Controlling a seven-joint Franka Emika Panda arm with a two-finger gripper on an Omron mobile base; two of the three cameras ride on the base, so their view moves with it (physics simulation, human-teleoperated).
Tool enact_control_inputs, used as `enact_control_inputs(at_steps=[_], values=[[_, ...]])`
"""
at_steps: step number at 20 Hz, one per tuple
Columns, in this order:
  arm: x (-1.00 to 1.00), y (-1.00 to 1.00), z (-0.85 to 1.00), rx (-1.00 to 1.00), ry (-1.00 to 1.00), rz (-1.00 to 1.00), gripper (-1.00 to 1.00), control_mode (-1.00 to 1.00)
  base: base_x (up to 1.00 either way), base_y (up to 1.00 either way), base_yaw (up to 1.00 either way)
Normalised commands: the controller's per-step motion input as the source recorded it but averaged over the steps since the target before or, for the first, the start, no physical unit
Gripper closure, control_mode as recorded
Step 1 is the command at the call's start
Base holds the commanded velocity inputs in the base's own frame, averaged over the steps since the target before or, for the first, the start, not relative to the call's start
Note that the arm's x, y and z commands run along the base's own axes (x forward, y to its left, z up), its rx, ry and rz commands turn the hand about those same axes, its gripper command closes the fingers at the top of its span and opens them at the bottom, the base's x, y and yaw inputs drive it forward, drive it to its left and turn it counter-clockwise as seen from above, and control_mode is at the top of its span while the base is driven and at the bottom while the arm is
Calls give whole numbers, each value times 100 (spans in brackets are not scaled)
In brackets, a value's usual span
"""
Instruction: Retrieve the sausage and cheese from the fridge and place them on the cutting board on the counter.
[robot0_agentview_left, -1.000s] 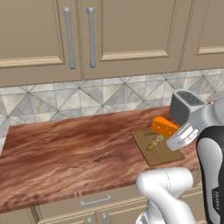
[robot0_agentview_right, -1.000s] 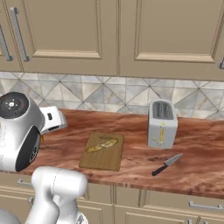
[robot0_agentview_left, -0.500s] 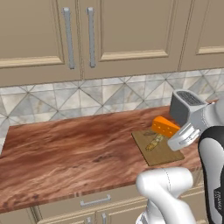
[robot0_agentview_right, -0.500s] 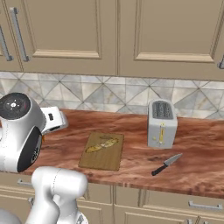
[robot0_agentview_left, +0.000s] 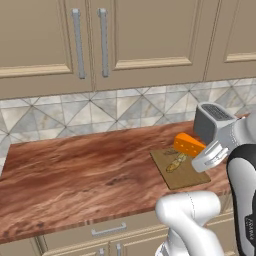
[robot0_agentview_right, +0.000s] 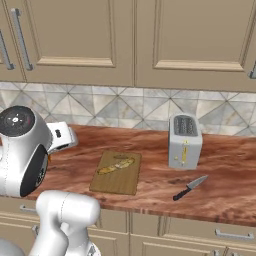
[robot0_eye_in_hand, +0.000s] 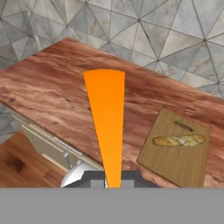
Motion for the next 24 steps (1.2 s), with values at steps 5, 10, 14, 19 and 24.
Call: enact_control_inputs(at_steps=[5,10,14,19,24], values=[[0,0,0,0,0,0,100,-100,0,0,0],[-9,-11,-9,1,2,-2,100,-100,0,0,0],[93,-16,-47,-3,32,-39,100,-100,0,0,0],[86,-50,-37,-1,34,-38,100,-100,0,0,0],[19,-100,-65,3,18,-36,100,-100,0,0,0]])
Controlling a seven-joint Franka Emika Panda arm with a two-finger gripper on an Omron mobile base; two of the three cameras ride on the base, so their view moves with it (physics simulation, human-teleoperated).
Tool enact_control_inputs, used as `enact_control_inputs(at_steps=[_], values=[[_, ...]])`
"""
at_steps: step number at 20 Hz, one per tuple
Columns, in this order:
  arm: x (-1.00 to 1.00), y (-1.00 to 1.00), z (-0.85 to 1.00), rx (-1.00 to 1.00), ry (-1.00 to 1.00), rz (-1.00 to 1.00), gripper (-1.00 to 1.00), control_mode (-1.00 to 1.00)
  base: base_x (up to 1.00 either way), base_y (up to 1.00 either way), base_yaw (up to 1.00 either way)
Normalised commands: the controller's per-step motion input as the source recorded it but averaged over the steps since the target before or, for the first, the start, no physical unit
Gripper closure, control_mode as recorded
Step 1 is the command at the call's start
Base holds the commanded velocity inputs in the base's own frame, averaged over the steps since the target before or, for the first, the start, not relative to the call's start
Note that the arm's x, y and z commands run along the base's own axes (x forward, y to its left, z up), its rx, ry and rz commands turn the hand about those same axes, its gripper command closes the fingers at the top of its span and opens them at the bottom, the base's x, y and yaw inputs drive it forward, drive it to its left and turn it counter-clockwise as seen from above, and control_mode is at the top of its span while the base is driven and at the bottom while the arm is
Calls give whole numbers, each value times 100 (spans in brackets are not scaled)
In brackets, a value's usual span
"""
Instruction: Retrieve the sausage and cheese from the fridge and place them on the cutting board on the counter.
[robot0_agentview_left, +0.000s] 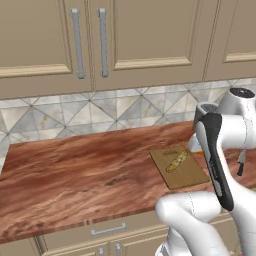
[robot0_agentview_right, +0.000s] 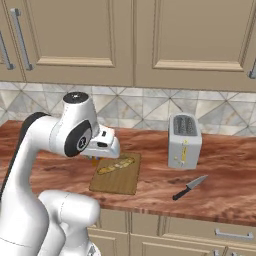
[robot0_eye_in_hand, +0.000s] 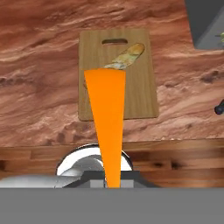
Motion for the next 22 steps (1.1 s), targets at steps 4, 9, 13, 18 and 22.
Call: enact_control_inputs(at_steps=[4,9,13,18,22], values=[[-29,-75,-88,7,0,-35,100,-100,0,0,0],[19,1,-73,5,0,-43,100,-100,0,0,0],[46,14,-34,4,0,-41,100,-100,0,0,0],[25,19,-9,2,-1,-34,100,-100,0,0,0],[37,18,0,0,0,-32,100,-100,0,0,0]])
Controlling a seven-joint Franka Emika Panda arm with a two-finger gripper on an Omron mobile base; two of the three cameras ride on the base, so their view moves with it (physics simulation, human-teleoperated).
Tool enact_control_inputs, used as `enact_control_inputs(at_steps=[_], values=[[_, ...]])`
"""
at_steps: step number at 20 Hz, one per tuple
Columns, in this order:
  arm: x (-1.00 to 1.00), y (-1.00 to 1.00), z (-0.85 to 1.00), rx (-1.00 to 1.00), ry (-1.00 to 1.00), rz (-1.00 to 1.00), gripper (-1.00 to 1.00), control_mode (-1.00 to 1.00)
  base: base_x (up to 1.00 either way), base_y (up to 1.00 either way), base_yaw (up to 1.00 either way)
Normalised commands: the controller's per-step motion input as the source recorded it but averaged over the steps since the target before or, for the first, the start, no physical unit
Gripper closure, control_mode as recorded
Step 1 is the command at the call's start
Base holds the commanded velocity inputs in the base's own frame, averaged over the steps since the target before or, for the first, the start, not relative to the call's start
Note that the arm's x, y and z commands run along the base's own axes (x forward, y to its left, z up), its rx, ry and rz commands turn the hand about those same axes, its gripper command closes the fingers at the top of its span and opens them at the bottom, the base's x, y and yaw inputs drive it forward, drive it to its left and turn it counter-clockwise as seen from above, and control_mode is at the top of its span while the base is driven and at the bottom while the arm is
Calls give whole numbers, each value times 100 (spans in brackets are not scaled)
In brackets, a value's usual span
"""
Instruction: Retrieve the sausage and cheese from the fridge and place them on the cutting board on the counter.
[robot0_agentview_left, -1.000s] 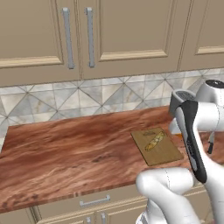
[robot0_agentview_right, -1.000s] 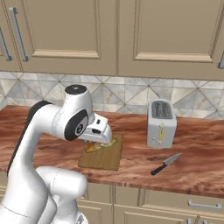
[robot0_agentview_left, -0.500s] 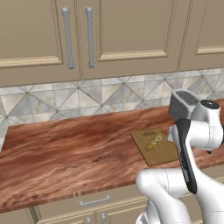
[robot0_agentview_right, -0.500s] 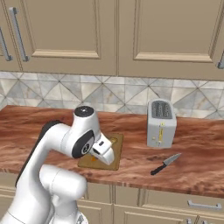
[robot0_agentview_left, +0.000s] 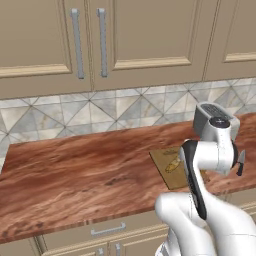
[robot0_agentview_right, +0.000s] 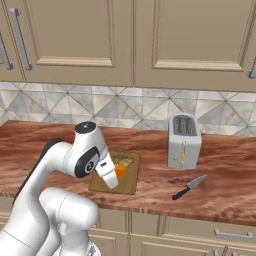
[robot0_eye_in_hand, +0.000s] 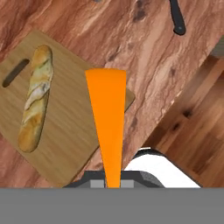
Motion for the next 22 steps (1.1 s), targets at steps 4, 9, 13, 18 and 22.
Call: enact_control_inputs(at_steps=[4,9,13,18,22], values=[[34,7,0,0,0,-21,100,-100,0,0,0],[-1,0,-2,0,0,-9,100,-100,0,0,0],[14,0,-26,-1,0,-8,100,-100,0,0,0],[6,2,-31,0,0,-1,100,-100,0,0,0],[42,19,-30,0,0,0,100,-100,0,0,0]])
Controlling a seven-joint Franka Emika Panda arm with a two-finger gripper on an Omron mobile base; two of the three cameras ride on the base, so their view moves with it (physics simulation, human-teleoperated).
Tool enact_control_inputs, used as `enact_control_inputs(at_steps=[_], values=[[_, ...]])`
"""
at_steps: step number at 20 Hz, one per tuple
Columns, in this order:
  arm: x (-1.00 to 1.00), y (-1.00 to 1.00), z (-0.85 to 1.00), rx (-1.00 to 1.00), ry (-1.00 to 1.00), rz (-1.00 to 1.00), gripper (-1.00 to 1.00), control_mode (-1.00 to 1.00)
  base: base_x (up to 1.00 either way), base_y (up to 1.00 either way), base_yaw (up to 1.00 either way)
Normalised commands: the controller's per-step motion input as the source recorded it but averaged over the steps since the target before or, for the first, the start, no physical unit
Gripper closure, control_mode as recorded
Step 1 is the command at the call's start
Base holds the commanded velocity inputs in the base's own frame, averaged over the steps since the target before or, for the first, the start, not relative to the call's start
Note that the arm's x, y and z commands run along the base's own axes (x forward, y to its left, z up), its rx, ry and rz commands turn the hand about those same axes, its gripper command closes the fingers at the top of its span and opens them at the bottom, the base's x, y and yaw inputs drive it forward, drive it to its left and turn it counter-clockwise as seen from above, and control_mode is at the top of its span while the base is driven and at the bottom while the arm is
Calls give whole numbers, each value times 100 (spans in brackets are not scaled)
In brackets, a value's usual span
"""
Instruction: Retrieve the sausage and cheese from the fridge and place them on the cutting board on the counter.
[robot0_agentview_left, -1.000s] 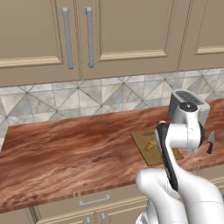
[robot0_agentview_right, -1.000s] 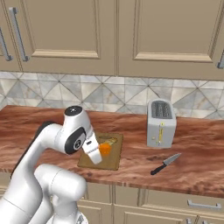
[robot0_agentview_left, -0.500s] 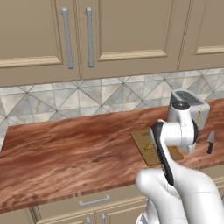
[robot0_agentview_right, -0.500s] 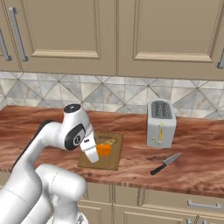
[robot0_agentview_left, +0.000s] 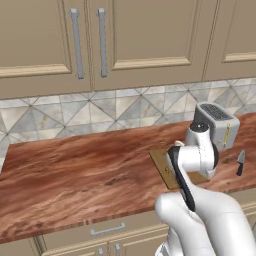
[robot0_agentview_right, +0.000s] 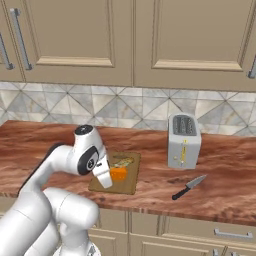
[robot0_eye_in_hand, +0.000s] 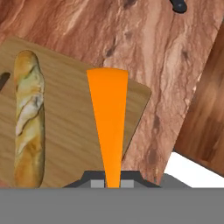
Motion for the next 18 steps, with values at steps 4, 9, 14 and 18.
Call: enact_control_inputs(at_steps=[4,9,14,18], values=[[43,13,-22,0,0,0,100,-100,0,0,0],[36,31,-2,0,0,0,100,-100,0,0,0],[2,0,-12,-1,2,0,100,-100,0,0,0],[0,0,-23,-2,1,0,100,-100,0,0,0]])
